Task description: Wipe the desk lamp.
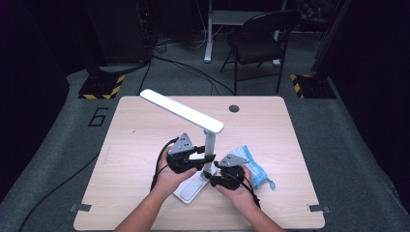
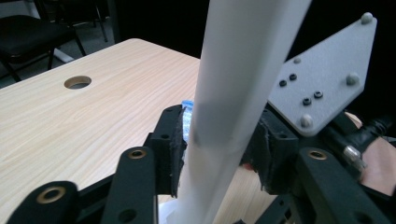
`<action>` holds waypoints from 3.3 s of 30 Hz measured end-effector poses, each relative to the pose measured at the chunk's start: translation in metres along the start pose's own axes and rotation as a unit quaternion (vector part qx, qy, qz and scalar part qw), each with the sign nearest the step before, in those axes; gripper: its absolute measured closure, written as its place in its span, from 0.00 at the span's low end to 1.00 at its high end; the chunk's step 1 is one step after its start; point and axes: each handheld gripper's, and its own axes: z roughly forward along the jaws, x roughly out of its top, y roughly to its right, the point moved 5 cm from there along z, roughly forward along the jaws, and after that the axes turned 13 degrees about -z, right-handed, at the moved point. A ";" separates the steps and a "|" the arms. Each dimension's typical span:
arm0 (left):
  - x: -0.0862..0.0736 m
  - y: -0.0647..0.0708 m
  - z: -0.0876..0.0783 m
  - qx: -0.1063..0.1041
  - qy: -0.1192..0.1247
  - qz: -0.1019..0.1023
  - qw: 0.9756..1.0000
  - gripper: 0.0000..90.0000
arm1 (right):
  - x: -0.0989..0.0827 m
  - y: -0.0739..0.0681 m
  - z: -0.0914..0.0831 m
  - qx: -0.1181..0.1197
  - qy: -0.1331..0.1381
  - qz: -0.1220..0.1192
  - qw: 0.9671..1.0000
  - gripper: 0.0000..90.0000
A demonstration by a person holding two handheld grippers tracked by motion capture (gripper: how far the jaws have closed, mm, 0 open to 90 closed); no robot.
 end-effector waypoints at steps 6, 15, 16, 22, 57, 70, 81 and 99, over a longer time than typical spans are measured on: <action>-0.009 -0.004 -0.016 0.003 -0.002 -0.005 1.000 0.53 | 0.010 0.001 0.004 0.000 0.017 -0.007 1.000 0.46; -0.024 -0.023 -0.037 0.030 -0.009 -0.014 0.999 0.49 | 0.017 -0.001 0.006 0.005 0.012 -0.029 1.000 0.57; -0.026 -0.024 -0.038 0.033 -0.010 -0.017 0.999 0.49 | 0.017 -0.001 0.006 0.005 0.012 -0.029 1.000 0.57; -0.043 -0.040 -0.045 0.059 -0.018 -0.027 0.998 0.48 | 0.016 0.009 0.006 0.008 0.008 -0.027 1.000 0.57; -0.100 -0.059 -0.002 0.109 -0.077 -0.046 0.990 0.46 | 0.020 0.042 0.003 -0.037 0.004 0.011 0.999 0.55; -0.113 -0.062 0.008 0.114 -0.096 -0.051 0.988 0.46 | -0.003 0.042 -0.045 -0.079 0.012 -0.024 0.997 0.55; -0.117 -0.059 0.011 0.102 -0.086 -0.028 0.991 0.42 | -0.035 0.059 -0.080 -0.124 0.002 -0.003 0.992 0.54; -0.118 -0.057 0.012 0.093 -0.092 -0.013 0.991 0.31 | -0.084 0.060 -0.083 -0.124 -0.057 0.048 0.990 0.59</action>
